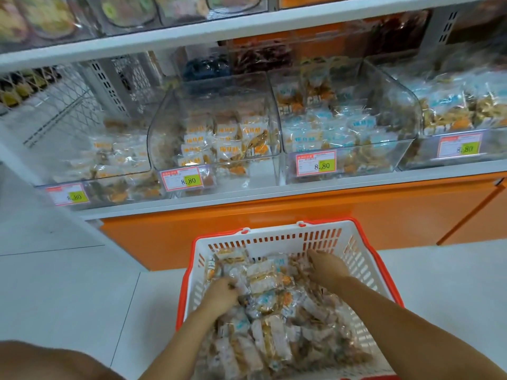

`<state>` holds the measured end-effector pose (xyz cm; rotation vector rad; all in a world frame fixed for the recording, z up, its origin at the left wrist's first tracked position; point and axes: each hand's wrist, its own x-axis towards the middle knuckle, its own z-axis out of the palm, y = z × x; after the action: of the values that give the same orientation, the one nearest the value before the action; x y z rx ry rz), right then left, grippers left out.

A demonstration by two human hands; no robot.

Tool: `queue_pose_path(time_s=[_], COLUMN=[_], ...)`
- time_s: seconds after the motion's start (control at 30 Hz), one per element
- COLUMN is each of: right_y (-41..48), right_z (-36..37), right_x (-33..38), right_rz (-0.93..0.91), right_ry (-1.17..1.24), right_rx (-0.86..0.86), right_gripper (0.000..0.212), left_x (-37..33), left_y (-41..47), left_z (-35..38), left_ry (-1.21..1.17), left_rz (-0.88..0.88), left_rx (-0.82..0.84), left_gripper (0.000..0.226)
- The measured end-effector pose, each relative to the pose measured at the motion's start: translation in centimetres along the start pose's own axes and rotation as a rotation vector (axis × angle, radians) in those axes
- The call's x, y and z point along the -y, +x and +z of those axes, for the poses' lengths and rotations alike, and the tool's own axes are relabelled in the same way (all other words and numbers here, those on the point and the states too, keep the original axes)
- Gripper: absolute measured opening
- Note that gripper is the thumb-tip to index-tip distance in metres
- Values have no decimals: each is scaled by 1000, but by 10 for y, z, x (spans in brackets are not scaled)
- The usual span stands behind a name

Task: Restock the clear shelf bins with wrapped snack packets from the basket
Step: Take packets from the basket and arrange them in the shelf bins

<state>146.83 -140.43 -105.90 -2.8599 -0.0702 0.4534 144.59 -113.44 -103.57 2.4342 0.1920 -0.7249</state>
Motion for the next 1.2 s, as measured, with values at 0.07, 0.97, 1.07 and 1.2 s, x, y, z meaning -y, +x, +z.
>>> queue_pose_path(time_s=[0.07, 0.97, 1.07, 1.2], right_y=[-5, -17, 19, 60], right_z=[-21, -297, -325, -340], right_x=[8, 155, 162, 174], right_rz=[-79, -325, -314, -137], right_ry=[-11, 720, 603, 271], right_rx=[-104, -193, -257, -274], right_gripper=[24, 55, 35, 31], left_x=[-13, -147, -157, -164], left_y=[-7, -52, -25, 17], left_z=[-7, -227, -243, -244], left_ry=[-219, -724, -540, -47], left_rz=[-8, 648, 634, 588], left_rx=[29, -68, -323, -368], left_gripper=[35, 28, 27, 10])
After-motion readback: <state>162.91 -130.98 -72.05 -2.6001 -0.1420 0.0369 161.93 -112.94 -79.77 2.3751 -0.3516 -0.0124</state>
